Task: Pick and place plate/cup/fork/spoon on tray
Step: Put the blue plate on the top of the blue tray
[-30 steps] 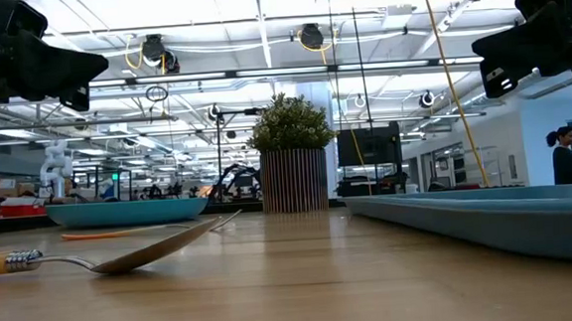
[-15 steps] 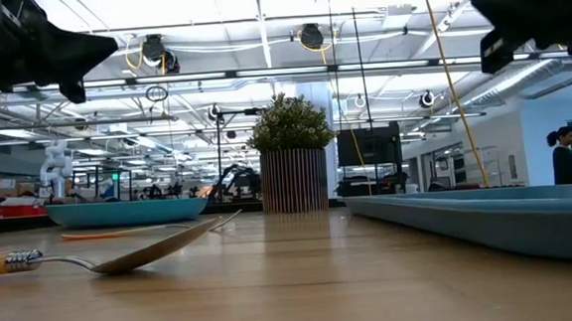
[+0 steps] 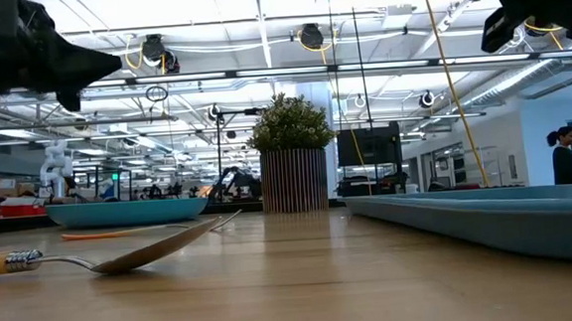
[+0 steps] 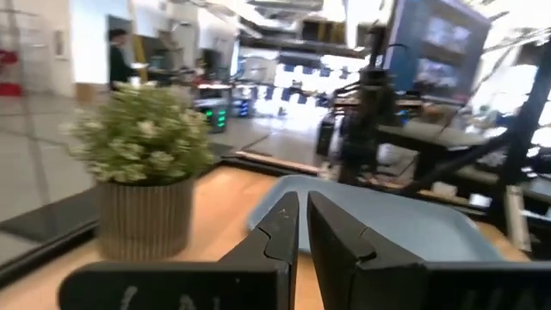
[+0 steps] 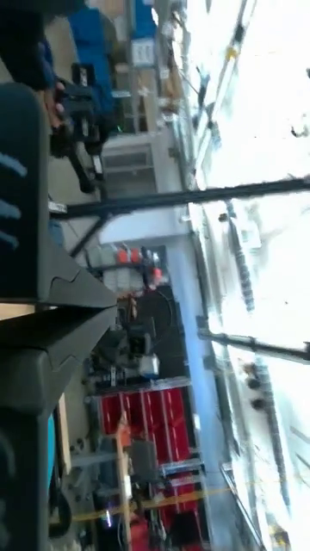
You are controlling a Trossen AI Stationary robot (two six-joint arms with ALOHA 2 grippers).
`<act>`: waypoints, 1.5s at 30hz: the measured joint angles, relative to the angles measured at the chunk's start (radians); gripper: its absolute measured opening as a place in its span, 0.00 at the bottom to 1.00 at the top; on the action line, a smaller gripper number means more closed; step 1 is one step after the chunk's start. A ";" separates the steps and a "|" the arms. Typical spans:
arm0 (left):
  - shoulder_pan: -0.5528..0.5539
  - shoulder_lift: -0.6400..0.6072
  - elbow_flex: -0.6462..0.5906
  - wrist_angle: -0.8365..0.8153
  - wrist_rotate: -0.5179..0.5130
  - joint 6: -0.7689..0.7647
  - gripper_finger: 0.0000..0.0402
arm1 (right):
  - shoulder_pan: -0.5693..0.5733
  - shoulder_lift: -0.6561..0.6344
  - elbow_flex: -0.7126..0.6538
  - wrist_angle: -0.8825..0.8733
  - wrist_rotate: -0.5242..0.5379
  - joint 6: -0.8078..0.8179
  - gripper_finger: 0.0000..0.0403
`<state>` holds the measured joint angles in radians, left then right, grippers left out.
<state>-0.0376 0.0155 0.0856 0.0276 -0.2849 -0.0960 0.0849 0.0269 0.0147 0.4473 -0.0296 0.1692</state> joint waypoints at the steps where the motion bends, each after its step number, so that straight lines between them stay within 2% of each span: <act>1: 0.000 0.014 0.043 -0.069 -0.017 0.006 0.08 | 0.000 0.000 0.000 0.013 0.008 -0.001 0.00; 5: 0.000 0.143 0.258 -0.377 -0.101 -0.013 0.08 | 0.000 0.000 0.000 0.057 0.035 -0.074 0.00; 8: 0.000 0.294 0.400 -0.482 -0.131 -0.039 0.08 | 0.000 0.000 0.000 0.068 0.076 -0.117 0.00; 12: 0.010 0.556 0.546 -0.566 -0.194 -0.087 0.08 | 0.000 0.006 0.000 0.020 0.112 -0.132 0.02; 15: 0.038 0.757 0.644 -0.630 -0.196 -0.115 0.08 | 0.000 0.024 0.000 -0.066 0.156 -0.131 0.06; 19: 0.109 1.016 0.790 -0.853 -0.192 -0.154 0.12 | 0.000 0.064 0.000 -0.189 0.258 -0.129 0.14; 22: 0.156 1.137 0.888 -0.930 -0.170 -0.152 0.17 | 0.000 0.096 0.001 -0.227 0.299 -0.117 0.21; 24: 0.182 1.196 0.933 -0.936 -0.112 -0.108 0.21 | 0.000 0.115 0.001 -0.230 0.314 -0.105 0.25; 28: 0.269 1.291 0.975 -1.017 -0.037 -0.057 0.27 | 0.000 0.138 0.001 -0.231 0.317 -0.103 0.34; 34: 0.400 1.408 0.922 -1.041 0.028 -0.044 0.39 | 0.000 0.145 0.001 -0.231 0.316 -0.103 0.45; 40: 0.382 1.456 0.900 -0.895 0.031 -0.029 0.50 | 0.000 0.145 0.001 -0.236 0.317 -0.104 0.52; 45: 0.340 1.489 0.898 -0.894 0.038 -0.070 0.56 | 0.000 0.145 0.001 -0.247 0.317 -0.103 0.55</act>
<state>0.3026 1.5042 0.9836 -0.8660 -0.2469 -0.1657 0.0849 0.1719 0.0154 0.2005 0.2871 0.0662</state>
